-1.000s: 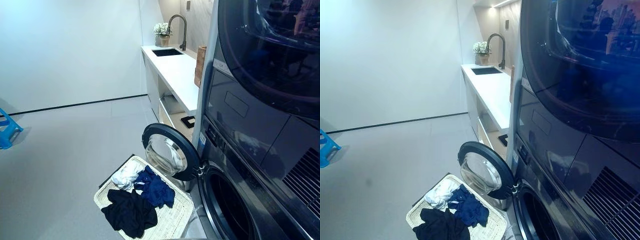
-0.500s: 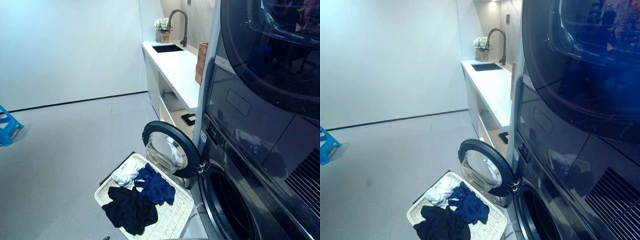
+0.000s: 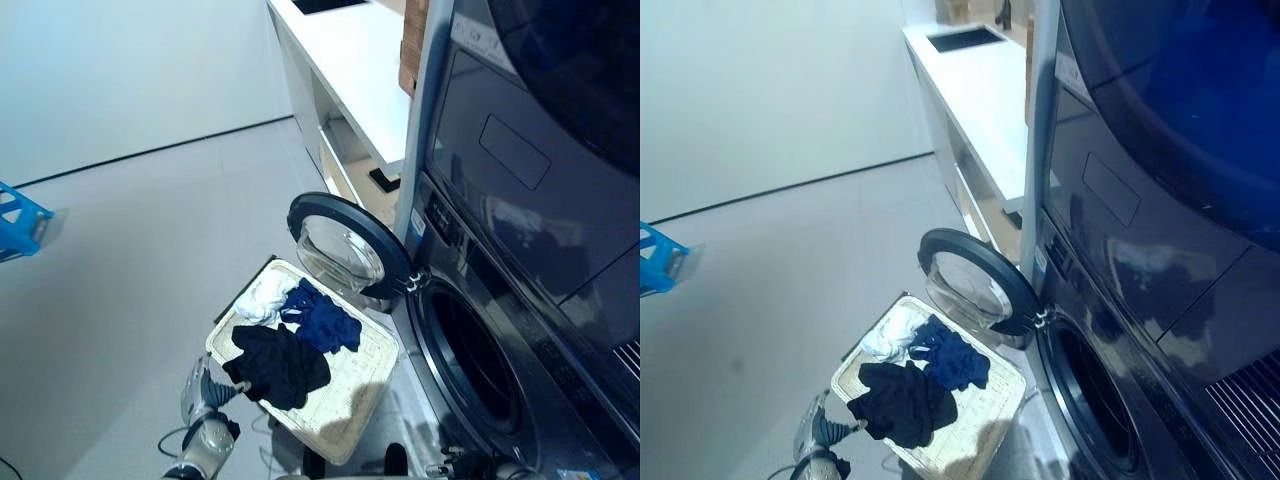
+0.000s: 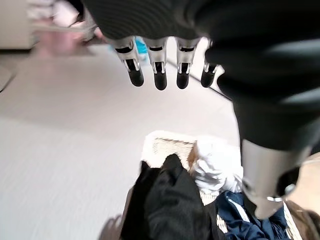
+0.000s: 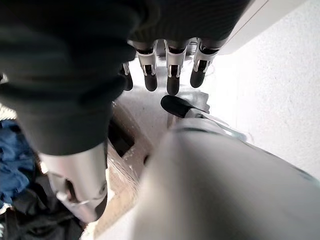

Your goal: Put the clothes into the washing machine.

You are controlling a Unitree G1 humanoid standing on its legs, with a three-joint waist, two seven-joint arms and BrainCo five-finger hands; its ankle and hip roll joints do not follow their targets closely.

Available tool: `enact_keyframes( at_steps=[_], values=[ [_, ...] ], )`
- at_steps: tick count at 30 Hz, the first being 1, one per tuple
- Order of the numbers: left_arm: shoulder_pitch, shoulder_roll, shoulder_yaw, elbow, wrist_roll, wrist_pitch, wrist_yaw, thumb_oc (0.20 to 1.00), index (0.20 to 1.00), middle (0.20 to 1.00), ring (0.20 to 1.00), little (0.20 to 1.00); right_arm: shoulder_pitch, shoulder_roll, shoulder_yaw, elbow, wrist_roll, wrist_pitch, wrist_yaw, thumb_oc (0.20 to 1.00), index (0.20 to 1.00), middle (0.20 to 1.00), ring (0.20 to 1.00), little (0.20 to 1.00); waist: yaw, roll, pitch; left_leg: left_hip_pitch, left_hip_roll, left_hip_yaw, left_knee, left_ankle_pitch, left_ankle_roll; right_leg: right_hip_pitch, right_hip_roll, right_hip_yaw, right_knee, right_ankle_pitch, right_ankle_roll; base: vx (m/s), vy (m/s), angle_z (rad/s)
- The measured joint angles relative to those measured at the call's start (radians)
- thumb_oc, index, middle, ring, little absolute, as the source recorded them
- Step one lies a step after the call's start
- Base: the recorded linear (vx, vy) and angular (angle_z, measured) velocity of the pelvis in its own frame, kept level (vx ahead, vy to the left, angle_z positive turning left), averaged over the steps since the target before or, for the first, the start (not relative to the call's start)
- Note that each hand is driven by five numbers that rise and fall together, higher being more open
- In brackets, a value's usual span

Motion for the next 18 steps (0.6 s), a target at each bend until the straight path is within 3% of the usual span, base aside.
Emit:
enact_keyframes(
  at_steps=[4, 7, 9, 14, 18],
  values=[
    [-0.131, 0.047, 0.0, 0.024, 0.004, 0.037, 0.01, 1.0, 1.0, 1.0, 1.0, 1.0, -0.083, -0.002, 0.016, -0.016, 0.042, -0.021, 0.0, 1.0, 1.0, 1.0, 1.0, 1.0, -0.03, -0.02, 0.097, -0.043, -0.001, 0.025, 0.0, 0.011, 0.005, -0.054, -0.001, 0.026, 0.0, 0.022, 0.003, -0.07, 0.062, -0.16],
    [-0.171, 0.056, -0.001, 0.035, 0.004, 0.05, 0.007, 1.0, 1.0, 1.0, 1.0, 1.0, -0.103, -0.002, 0.027, -0.016, 0.053, -0.025, -0.001, 1.0, 1.0, 1.0, 1.0, 1.0, -0.045, -0.021, 0.122, -0.058, -0.003, 0.028, 0.0, 0.014, 0.007, -0.071, -0.002, 0.035, 0.0, 0.029, 0.003, -0.06, 0.039, -0.08],
    [-0.272, 0.082, -0.001, 0.064, 0.004, 0.068, -0.007, 1.0, 1.0, 1.0, 1.0, 1.0, -0.158, -0.002, 0.043, -0.019, 0.056, -0.028, -0.001, 1.0, 1.0, 1.0, 1.0, 1.0, -0.05, -0.025, 0.202, -0.088, -0.003, 0.042, 0.0, 0.021, 0.01, -0.105, -0.006, 0.044, 0.0, 0.042, 0.003, -0.06, 0.06, -0.11],
    [-0.369, 0.113, -0.002, 0.108, 0.004, 0.096, -0.059, 1.0, 1.0, 1.0, 1.0, 1.0, -0.223, -0.001, 0.082, -0.04, 0.11, -0.034, -0.012, 1.0, 1.0, 1.0, 1.0, 1.0, -0.052, -0.04, 0.248, -0.156, -0.001, 0.054, 0.0, 0.035, 0.011, -0.176, -0.006, 0.043, 0.001, 0.059, -0.001, -0.09, 0.022, -0.06],
    [-0.396, 0.12, -0.039, 0.117, 0.004, 0.119, -0.092, 1.0, 1.0, 1.0, 1.0, 1.0, -0.233, -0.003, 0.086, -0.065, 0.169, -0.038, -0.023, 1.0, 1.0, 1.0, 1.0, 1.0, -0.051, -0.046, 0.248, -0.177, -0.001, 0.053, 0.0, 0.035, 0.01, -0.199, -0.004, 0.042, 0.0, 0.059, -0.001, -0.02, -0.011, 0.0]
  ],
)
